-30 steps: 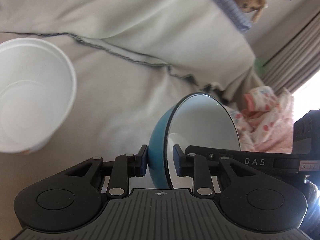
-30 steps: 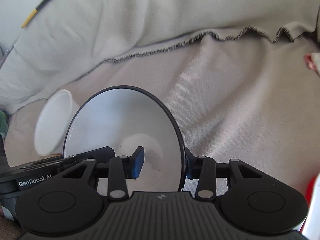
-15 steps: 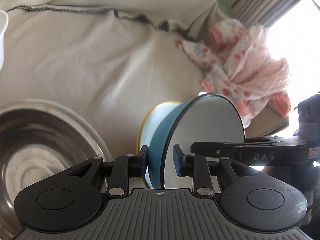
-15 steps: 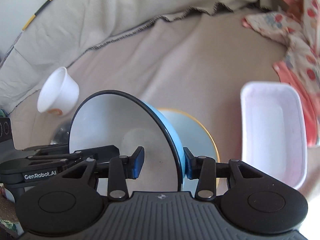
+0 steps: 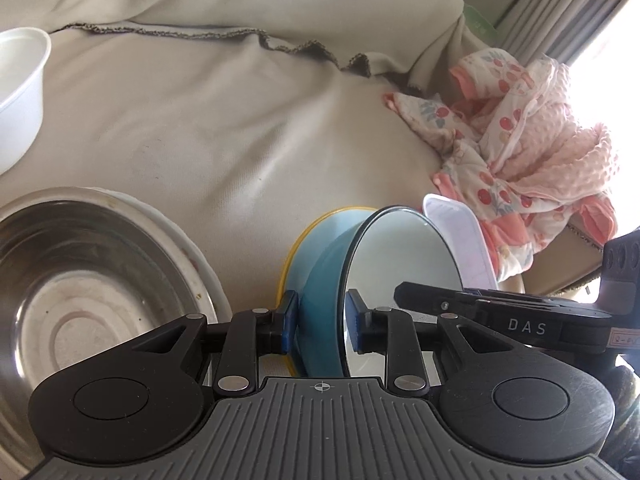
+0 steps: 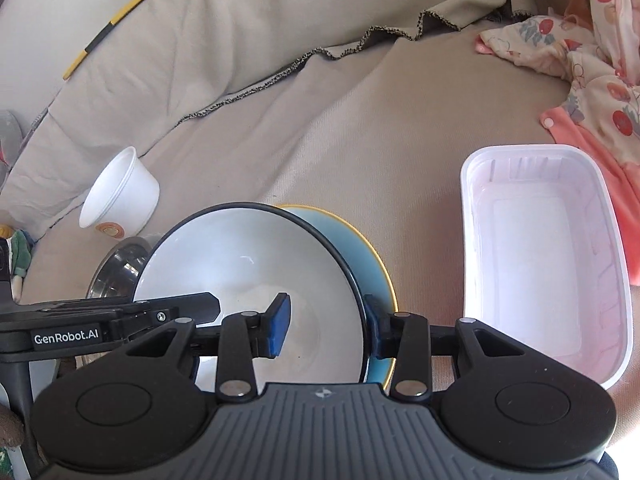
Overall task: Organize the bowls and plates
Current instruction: 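Lower the blue bowl into the yellow-rimmed white bowl, then open the right gripper and release the blue bowl on the stack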
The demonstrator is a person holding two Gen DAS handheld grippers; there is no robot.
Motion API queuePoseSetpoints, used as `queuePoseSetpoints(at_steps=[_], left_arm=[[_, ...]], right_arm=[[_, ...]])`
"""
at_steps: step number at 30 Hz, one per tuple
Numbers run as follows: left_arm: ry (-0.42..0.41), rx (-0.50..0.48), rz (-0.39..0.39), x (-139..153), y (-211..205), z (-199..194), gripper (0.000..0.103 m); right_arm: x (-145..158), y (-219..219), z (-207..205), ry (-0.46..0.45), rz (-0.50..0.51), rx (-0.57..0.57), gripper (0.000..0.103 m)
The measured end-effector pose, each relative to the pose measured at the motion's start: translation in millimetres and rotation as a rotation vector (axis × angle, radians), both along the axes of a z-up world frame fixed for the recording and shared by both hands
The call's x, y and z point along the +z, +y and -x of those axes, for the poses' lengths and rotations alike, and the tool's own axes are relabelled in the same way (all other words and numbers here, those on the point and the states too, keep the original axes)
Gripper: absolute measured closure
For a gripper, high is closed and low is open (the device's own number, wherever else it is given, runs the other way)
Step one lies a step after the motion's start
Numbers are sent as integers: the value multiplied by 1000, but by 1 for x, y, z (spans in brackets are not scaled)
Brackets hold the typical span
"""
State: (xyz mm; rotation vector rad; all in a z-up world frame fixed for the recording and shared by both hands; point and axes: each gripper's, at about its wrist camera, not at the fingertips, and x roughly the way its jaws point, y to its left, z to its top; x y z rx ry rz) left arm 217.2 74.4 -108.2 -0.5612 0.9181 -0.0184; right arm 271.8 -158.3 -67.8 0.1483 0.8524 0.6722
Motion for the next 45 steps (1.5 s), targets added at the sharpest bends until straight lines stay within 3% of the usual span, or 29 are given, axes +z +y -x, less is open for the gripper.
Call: queuePoseSetpoints(at_steps=[8,13,17,21,30,33,39,45], left_arm=[[-41,39,-52,17,-3,5,74],[-77,45,-43,27,0,9,78],[-60,51,-127,25,-7,8,78],[-14,53,-189,15,-10,-1,75],[75,13,-144,-15,-6,-26,76],[85,-4,-59,-21,-1,-29,77],[90,-17,-14,-21,6,-31,77],[65,-7,-16,-18,12,-40,75]], right_arm=[[1,-17,5,-29,-62,-9,64],[17,-26,20,-160,-47,-53,63],[20,-31,24,-209,-28,-82,55],[5,-30,20,-175,0,-93,52],[-40,-17,4,25,-43,-44,47],[-49,-11,3,72,-96,29,51],[-43,5,6,-33,-40,39,51],[-34,8,-19,-55,-78,10,51]])
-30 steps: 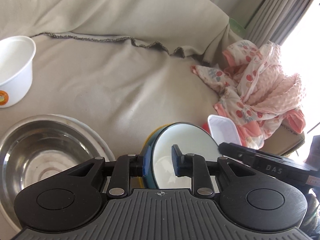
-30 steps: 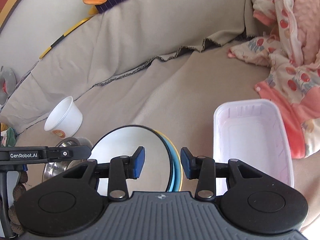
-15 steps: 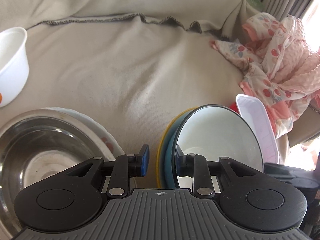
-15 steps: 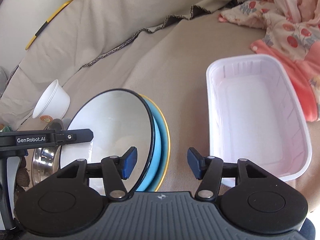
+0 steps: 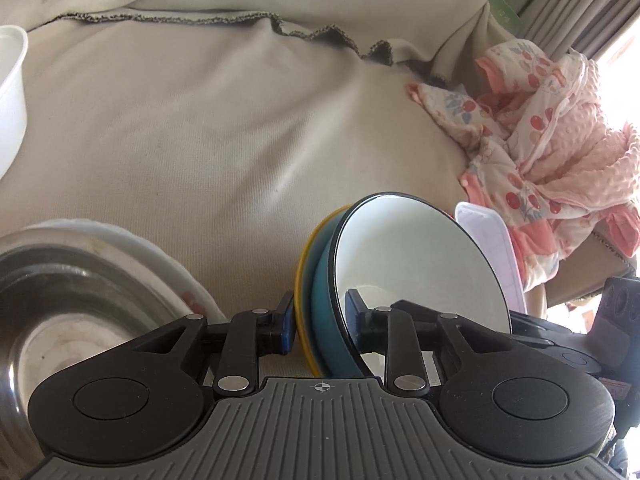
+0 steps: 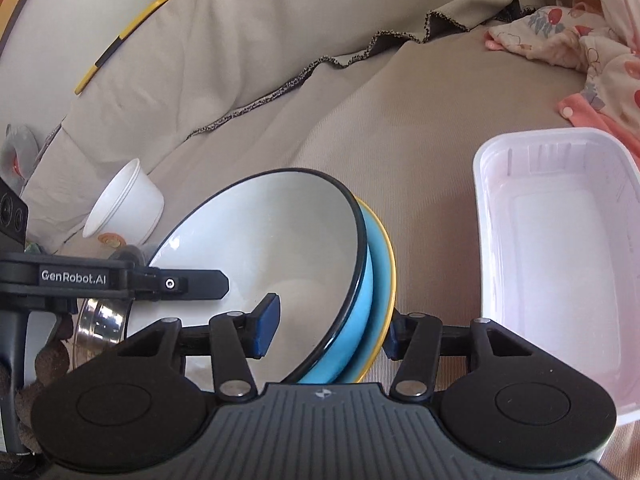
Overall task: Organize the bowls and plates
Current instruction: 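Open the right gripper and release the blue bowl on the stack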
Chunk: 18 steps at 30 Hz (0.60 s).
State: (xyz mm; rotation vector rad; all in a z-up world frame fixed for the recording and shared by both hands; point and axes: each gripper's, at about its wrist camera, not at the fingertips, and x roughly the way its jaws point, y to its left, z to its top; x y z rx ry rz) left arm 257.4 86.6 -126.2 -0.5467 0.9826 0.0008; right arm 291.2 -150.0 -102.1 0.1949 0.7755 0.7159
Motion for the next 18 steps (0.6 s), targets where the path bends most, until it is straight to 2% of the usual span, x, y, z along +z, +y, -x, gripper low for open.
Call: queuePoseSetpoints(at_steps=[5,9,13,18], left_arm=[[-6,7,-39,2,2,-9,75],[-12,0,-23,0,4,-9,76],[-34,-3,27,2,14,-1,75],[-112,-11,55,26,40,16,75]], right_arm=[[1,7,-4,-17,15,1,51],[-2,8,-1,-36,30,3,52],[5,2,3,-39,39,-17,52],[40,-4,20,-166,129,-69,39]])
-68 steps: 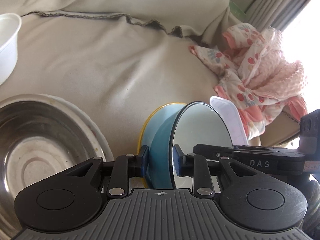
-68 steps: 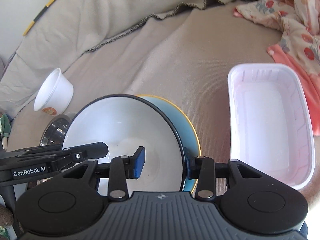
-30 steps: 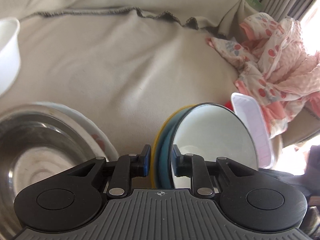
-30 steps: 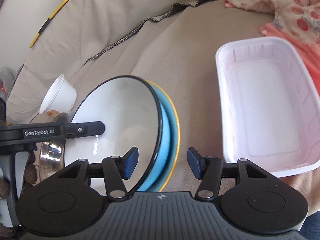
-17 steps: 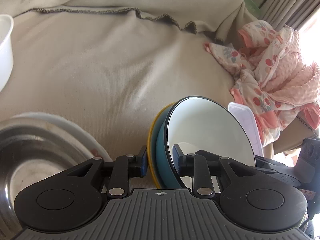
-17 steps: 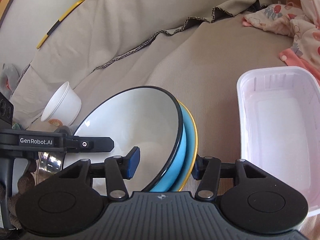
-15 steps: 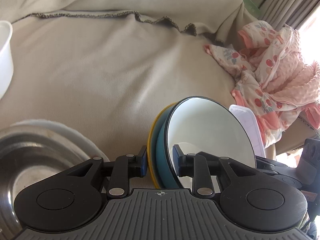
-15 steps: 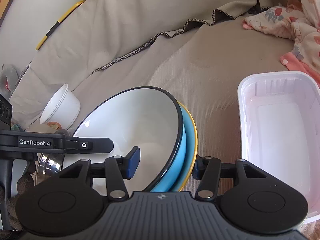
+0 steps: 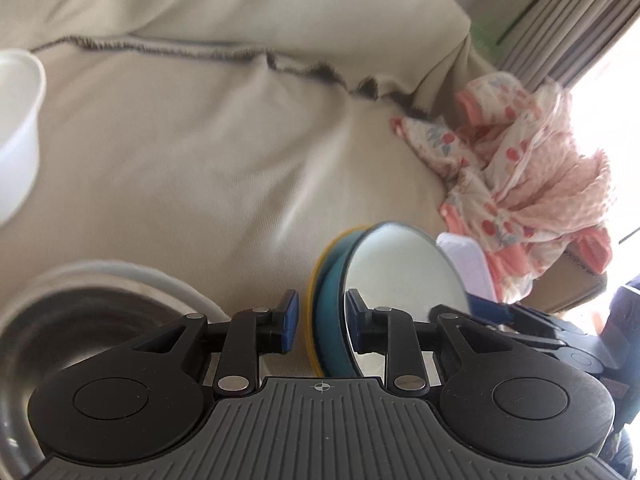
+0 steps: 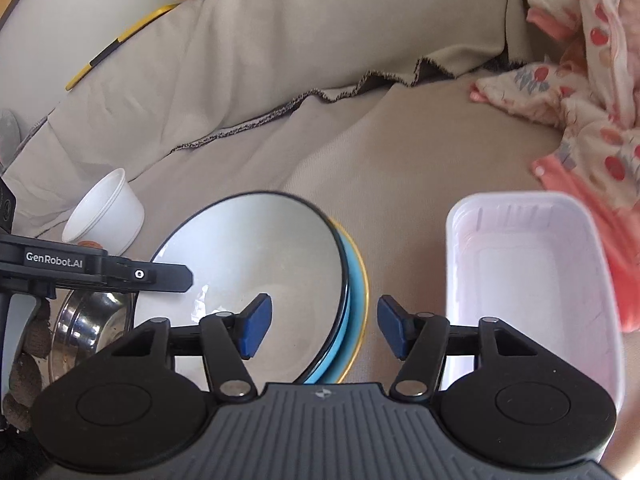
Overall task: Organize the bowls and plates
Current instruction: 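Open the right gripper and release the blue bowl on the stack, then grasp the rim of the white plastic bowl with the right gripper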
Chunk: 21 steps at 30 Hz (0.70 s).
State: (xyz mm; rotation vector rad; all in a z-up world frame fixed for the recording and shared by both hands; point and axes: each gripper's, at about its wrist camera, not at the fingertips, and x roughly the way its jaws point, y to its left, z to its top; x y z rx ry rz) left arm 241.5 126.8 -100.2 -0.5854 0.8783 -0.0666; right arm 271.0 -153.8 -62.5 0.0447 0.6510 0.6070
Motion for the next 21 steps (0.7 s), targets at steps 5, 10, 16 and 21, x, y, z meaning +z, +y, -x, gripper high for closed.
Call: queuePoseSetpoints(at_steps=[5,10,16,21], left_arm=[[-151,58,1,42,45,26,75],[-276,342,-38,62,127,82,75],[-159,726,-61,41,222,128,75],[-115,723,39,18,247,121,75]], right_arm=[[53,30,23,-220,116,-37,24],[88,109,28,-301,259,31,22],[97,229,36,-301,365,256,22],[104,302,37,-291,348,346,21]])
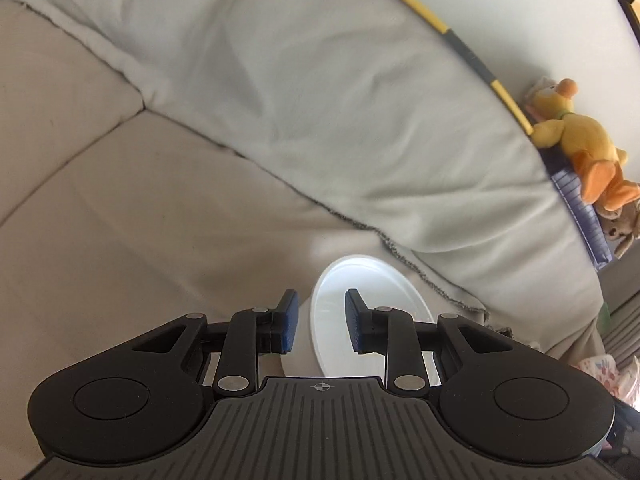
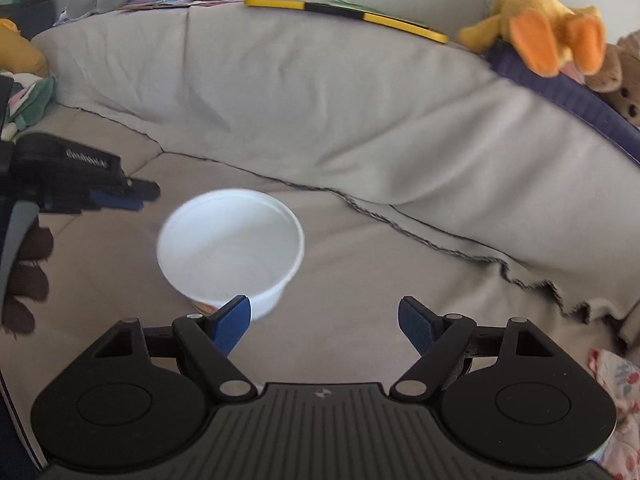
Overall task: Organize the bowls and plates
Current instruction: 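Grasp the rim of the white plastic bowl with the right gripper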
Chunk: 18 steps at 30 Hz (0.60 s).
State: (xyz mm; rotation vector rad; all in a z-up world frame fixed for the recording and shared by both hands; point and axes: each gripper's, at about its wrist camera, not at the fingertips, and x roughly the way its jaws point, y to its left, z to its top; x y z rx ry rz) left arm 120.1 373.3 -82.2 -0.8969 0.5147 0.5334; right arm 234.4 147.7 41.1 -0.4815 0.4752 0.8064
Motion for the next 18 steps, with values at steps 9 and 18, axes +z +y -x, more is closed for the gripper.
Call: queuePoseSetpoints(at_steps=[9,18], left_arm=[[17,-42,107,-37,8,-18,75],[-15,-53,89,-30,-7,-26,70]], right_arm=[[-48,64,-76,286,-52,-208,25],[-63,58,-76,436,-75,-166,68]])
